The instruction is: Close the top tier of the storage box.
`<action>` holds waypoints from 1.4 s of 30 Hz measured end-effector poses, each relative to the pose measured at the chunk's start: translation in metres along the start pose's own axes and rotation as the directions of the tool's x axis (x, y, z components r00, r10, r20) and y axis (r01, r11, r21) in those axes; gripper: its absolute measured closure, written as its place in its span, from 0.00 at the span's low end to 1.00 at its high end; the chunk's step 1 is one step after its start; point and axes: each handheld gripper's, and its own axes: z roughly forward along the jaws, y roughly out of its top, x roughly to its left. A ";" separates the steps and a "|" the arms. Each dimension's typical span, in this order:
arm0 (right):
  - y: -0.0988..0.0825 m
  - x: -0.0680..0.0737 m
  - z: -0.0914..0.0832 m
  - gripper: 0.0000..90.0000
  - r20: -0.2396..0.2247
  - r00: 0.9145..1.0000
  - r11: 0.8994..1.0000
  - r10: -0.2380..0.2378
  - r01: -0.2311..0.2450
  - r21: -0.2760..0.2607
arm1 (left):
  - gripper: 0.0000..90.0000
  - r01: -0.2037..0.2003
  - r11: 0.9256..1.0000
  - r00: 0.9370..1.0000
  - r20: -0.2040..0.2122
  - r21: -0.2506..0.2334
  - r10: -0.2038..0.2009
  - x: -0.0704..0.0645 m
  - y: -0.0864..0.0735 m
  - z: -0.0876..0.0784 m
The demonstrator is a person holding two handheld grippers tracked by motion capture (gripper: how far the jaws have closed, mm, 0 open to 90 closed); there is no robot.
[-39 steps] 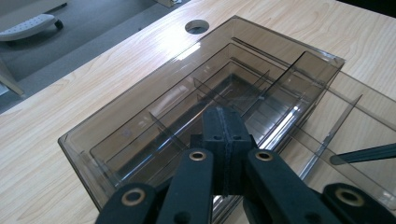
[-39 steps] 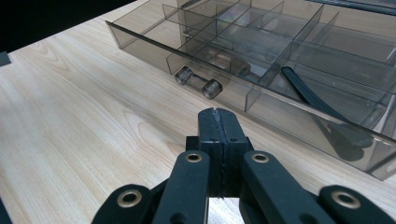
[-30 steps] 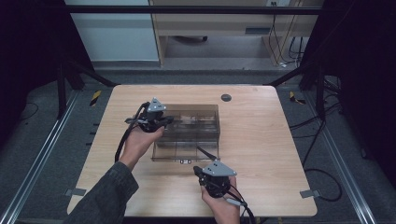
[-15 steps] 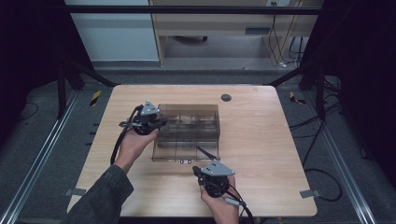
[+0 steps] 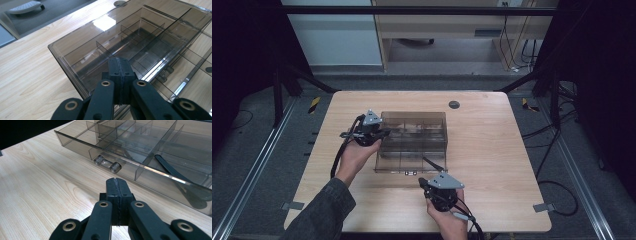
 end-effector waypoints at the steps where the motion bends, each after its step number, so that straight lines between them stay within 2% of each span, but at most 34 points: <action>1: 0.000 0.000 0.000 1.00 0.002 1.000 1.000 -0.002 0.002 0.000 | 0.99 -0.002 1.000 1.000 0.002 0.008 0.002 0.000 -0.001 0.000; 20: -0.002 -0.002 0.010 1.00 0.027 1.000 1.000 0.005 -0.004 -0.023 | 0.99 0.013 1.000 1.000 0.009 0.002 -0.013 0.000 -0.003 0.003; 42: -0.002 -0.004 0.018 1.00 0.042 0.999 1.000 0.005 -0.004 -0.030 | 0.99 0.007 1.000 1.000 0.012 0.008 -0.008 0.000 -0.003 0.003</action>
